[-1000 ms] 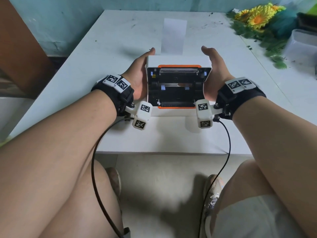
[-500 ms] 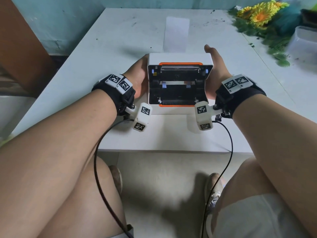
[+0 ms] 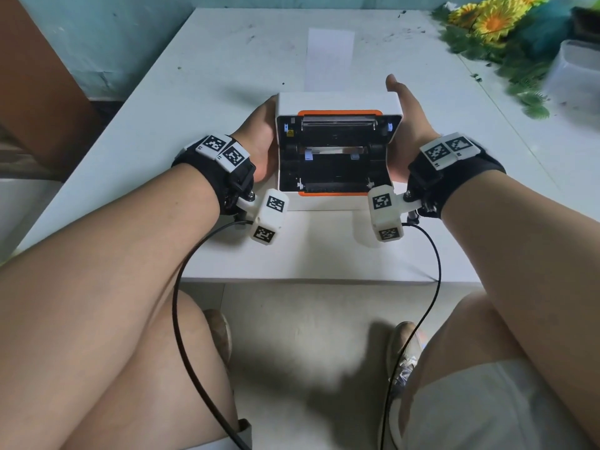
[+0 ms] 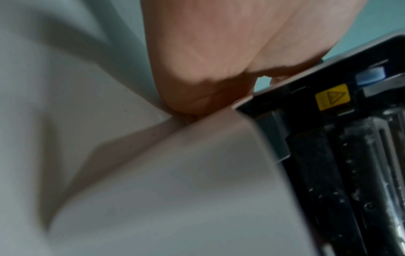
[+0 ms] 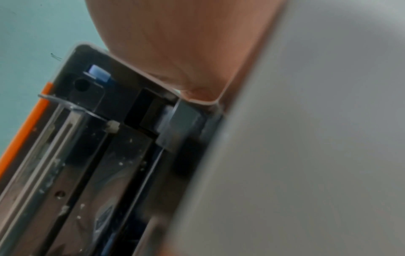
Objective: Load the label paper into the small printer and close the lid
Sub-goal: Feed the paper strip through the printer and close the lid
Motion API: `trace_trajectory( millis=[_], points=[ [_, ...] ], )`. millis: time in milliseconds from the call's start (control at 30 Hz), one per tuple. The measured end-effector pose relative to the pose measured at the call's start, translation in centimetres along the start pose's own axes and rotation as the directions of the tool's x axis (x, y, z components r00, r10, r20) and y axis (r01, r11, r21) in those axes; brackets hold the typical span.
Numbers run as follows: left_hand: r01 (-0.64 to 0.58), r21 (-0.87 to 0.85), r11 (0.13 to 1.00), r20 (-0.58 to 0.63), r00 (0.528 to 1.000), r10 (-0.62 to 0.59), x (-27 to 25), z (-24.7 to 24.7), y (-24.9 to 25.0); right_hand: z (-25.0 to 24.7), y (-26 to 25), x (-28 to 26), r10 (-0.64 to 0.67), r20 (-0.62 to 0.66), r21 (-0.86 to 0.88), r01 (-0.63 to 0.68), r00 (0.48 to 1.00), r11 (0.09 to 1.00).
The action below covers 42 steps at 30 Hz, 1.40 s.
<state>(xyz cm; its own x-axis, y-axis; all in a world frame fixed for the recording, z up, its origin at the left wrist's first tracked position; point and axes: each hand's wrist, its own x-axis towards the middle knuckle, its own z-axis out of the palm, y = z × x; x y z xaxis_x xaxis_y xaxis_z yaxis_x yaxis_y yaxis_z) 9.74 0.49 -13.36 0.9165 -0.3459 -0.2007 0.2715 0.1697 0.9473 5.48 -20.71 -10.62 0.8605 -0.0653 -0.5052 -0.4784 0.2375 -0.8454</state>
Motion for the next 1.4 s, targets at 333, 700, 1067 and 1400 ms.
trace_trajectory(
  millis=[333, 700, 1067, 1400],
  points=[
    [0.06, -0.001, 0.998, 0.005, 0.998, -0.06, 0.2, -0.1, -0.2, -0.3, 0.3, 1.5, -0.052, 0.068, 0.004, 0.052, 0.996, 0.999],
    [0.023, -0.012, 1.0, -0.027, 0.999, -0.023, 0.3, 0.0, -0.2, -0.6, 0.4, 1.5, -0.019, 0.112, 0.05, 0.013, 0.994, 0.999],
    [0.045, -0.015, 0.999, -0.026, 0.999, -0.046, 0.5, -0.2, -0.3, -0.9, 0.4, 2.0, -0.021, 0.073, 0.056, 0.017, 0.997, 0.998],
    [0.041, -0.035, 0.999, -0.022, 0.999, -0.041, 0.6, -0.3, -0.3, -0.8, 0.3, 3.2, -0.047, 0.092, 0.028, 0.045, 0.995, 0.999]
  ],
)
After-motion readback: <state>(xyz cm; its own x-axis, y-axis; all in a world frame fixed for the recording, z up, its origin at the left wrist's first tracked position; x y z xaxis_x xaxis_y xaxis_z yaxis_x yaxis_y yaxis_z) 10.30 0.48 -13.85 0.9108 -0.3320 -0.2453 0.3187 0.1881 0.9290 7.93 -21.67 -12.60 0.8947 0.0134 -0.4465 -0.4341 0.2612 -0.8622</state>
